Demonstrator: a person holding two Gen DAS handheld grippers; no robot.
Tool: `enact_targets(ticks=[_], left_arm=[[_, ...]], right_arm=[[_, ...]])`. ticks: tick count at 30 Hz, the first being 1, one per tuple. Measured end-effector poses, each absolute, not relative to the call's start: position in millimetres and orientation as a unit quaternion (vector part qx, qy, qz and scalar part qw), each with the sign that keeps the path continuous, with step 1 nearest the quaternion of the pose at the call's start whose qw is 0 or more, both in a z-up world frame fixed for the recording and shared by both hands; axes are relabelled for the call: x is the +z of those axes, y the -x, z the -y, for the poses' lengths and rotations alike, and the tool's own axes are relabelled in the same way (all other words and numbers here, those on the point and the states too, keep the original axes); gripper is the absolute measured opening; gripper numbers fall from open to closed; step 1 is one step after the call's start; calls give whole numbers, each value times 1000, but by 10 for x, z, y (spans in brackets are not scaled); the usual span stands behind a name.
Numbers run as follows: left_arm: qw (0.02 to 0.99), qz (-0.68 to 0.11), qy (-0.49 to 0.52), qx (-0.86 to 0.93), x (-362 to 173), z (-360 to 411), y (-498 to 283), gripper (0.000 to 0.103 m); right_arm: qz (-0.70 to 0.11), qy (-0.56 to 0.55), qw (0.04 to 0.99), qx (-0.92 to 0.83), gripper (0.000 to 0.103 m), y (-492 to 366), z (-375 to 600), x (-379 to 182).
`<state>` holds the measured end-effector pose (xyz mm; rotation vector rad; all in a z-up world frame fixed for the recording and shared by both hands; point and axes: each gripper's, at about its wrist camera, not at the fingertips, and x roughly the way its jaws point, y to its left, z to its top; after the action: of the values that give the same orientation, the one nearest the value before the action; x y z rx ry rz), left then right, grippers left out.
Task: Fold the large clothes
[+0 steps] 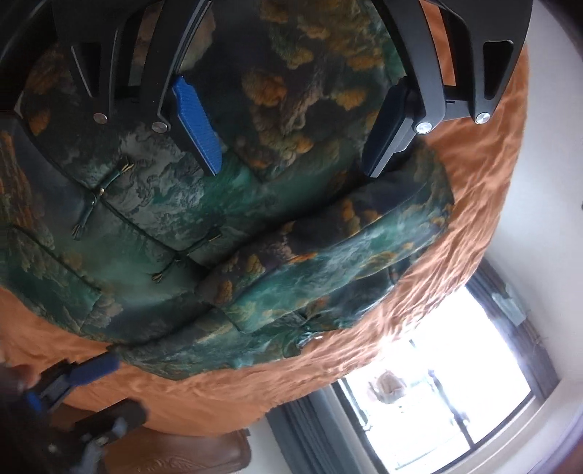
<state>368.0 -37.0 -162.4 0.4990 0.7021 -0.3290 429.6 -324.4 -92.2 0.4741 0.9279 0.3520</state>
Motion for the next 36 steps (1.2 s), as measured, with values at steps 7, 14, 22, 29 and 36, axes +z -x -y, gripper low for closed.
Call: enact_targets(ticks=[7,14,22,29,36], left_arm=[[917,-341,-169,-122,-1447,-61,-3568,83],[918,-363,-128,-97,-1531,-389,-3621,83],[926,-362,-53,-98,-1413,-539,-3882,83],[917,-387,-21,-91,-1433,-619,-4172,83],[915,-388,46,-101,-1184,-935,-4821,88]], right_arm=[[-501,-271,807,154,82,-5458,2965,-1517],[-547,-253,785,143,13,-5785,2658,-1925],[-443,-152,871,151,12,-6115,2531,-1216],[-488,-143,856,100,21,-6576,2723,-1812],[-465,-114,875,75,37,-6467,2790,-1645]])
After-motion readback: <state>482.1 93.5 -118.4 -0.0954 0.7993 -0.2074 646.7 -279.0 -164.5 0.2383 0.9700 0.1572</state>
